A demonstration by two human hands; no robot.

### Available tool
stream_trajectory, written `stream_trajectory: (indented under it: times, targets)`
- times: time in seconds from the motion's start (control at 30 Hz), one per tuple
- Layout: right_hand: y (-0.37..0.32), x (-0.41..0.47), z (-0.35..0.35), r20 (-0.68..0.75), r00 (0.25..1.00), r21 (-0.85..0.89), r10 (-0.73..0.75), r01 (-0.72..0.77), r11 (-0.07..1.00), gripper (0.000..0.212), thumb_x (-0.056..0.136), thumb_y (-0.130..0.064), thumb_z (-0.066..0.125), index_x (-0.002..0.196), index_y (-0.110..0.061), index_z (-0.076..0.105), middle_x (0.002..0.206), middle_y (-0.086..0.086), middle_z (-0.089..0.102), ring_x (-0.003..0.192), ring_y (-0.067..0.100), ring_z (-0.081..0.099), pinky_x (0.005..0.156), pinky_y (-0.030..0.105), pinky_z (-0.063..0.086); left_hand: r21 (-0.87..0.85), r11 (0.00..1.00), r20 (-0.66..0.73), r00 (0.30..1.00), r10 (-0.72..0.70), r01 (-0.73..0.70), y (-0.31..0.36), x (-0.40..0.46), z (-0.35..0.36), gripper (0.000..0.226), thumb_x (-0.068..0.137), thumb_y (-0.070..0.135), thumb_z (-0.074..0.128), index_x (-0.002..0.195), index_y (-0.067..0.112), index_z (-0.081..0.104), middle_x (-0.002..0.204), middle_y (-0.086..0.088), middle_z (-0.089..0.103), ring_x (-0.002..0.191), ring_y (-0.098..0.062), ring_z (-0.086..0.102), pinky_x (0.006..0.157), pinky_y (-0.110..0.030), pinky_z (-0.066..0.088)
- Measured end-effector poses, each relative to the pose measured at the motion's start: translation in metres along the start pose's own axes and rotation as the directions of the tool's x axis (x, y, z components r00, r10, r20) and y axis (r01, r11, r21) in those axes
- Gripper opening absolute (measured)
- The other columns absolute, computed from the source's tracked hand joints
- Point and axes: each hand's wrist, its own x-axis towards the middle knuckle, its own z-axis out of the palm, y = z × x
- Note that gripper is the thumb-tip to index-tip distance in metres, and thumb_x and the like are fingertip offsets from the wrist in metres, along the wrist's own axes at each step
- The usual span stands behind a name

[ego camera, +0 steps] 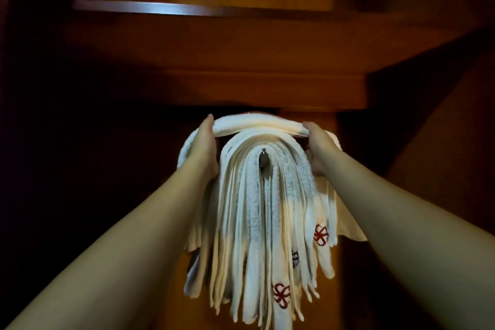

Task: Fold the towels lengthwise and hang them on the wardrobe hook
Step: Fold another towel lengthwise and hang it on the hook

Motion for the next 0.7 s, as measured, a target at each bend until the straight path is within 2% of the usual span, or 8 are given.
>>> stream_trajectory:
  times: [0.07, 0.13, 0.2, 0.3, 0.4, 0.47, 0.6, 0.7]
  targets:
    - [-0.007, 0.004, 0.005, -0.051, 0.999, -0.044, -0.013, 0.011, 0.999, 0.055, 0.09, -0.055, 0.055, 0.128, -0.016, 0.053, 0.112, 0.017, 0.062, 0.087, 0.03, 0.065, 0.059, 0.033, 0.055, 0.02, 1.0, -0.022, 1.0, 0.016, -0.015, 0.007, 0.012, -0.001, 0.057, 0.092, 0.064, 0.048, 0.122, 0.018, 0.06, 0.11, -0.014, 0.071, 0.098, -0.032, 0.069, 0.09, -0.042, 0.054]
    - [-0.015, 0.007, 0.008, -0.091, 0.994, -0.082, -0.053, 0.045, 0.996, 0.032, 0.097, -0.044, 0.05, 0.097, -0.013, 0.057, 0.076, 0.009, 0.056, 0.052, 0.021, 0.06, 0.036, 0.019, 0.043, 0.025, 0.999, -0.011, 1.0, 0.029, -0.029, 0.01, 0.029, -0.002, 0.061, 0.094, 0.063, 0.043, 0.126, 0.015, 0.062, 0.117, -0.015, 0.07, 0.106, -0.034, 0.067, 0.1, -0.049, 0.049]
    - [-0.02, 0.008, 0.009, -0.094, 0.993, -0.101, -0.069, 0.06, 0.993, 0.029, 0.101, -0.036, 0.046, 0.081, -0.015, 0.052, 0.056, 0.006, 0.053, 0.029, 0.014, 0.052, 0.028, 0.015, 0.034, 0.035, 0.999, -0.006, 1.0, 0.029, -0.029, 0.009, 0.039, -0.003, 0.062, 0.095, 0.062, 0.039, 0.127, 0.014, 0.063, 0.116, -0.017, 0.071, 0.108, -0.036, 0.066, 0.101, -0.05, 0.048]
    - [-0.016, 0.005, 0.005, -0.081, 0.996, -0.075, -0.047, 0.041, 0.996, 0.03, 0.101, -0.035, 0.045, 0.081, -0.015, 0.054, 0.041, 0.003, 0.055, 0.029, 0.015, 0.053, 0.03, 0.016, 0.036, 0.025, 1.0, -0.045, 0.999, 0.02, -0.019, 0.002, 0.045, -0.006, 0.061, 0.087, 0.062, 0.048, 0.124, 0.016, 0.065, 0.11, -0.015, 0.073, 0.101, -0.035, 0.069, 0.093, -0.046, 0.052]
    - [-0.004, -0.002, -0.004, -0.093, 0.995, -0.044, -0.02, 0.016, 0.999, 0.027, 0.097, -0.036, 0.049, 0.091, -0.013, 0.06, 0.053, 0.006, 0.06, 0.037, 0.019, 0.057, 0.033, 0.02, 0.042, 0.022, 1.0, -0.099, 0.995, 0.02, -0.018, -0.01, 0.027, -0.01, 0.052, 0.086, 0.057, 0.055, 0.111, 0.013, 0.068, 0.09, -0.013, 0.076, 0.087, -0.031, 0.071, 0.074, -0.035, 0.054]
    - [0.0, -0.007, -0.008, -0.108, 0.994, -0.032, -0.015, 0.011, 0.999, 0.026, 0.097, -0.035, 0.05, 0.089, -0.013, 0.06, 0.048, 0.005, 0.058, 0.035, 0.017, 0.054, 0.033, 0.018, 0.039, 0.003, 1.0, -0.126, 0.992, 0.017, -0.017, -0.02, 0.02, -0.015, 0.042, 0.088, 0.05, 0.057, 0.097, 0.012, 0.07, 0.075, -0.012, 0.075, 0.078, -0.028, 0.071, 0.067, -0.032, 0.052]
    - [-0.008, -0.013, -0.006, -0.167, 0.985, -0.004, -0.039, 0.039, 0.999, 0.022, 0.095, -0.029, 0.052, 0.081, -0.013, 0.059, 0.051, 0.005, 0.056, 0.036, 0.017, 0.054, 0.034, 0.019, 0.04, -0.027, 0.993, -0.294, 0.951, 0.098, -0.111, -0.015, 0.034, -0.03, 0.049, 0.052, 0.051, 0.067, 0.092, 0.026, 0.077, 0.086, -0.006, 0.077, 0.08, -0.03, 0.075, 0.077, -0.046, 0.059]
    - [-0.004, -0.014, -0.006, -0.148, 0.989, -0.014, -0.023, 0.021, 1.0, 0.022, 0.094, -0.028, 0.052, 0.081, -0.013, 0.06, 0.044, 0.004, 0.057, 0.046, 0.02, 0.055, 0.038, 0.02, 0.043, -0.01, 0.992, -0.36, 0.926, 0.111, -0.123, -0.014, 0.033, -0.038, 0.044, 0.053, 0.049, 0.066, 0.092, 0.032, 0.077, 0.082, 0.0, 0.077, 0.075, -0.027, 0.075, 0.076, -0.044, 0.059]
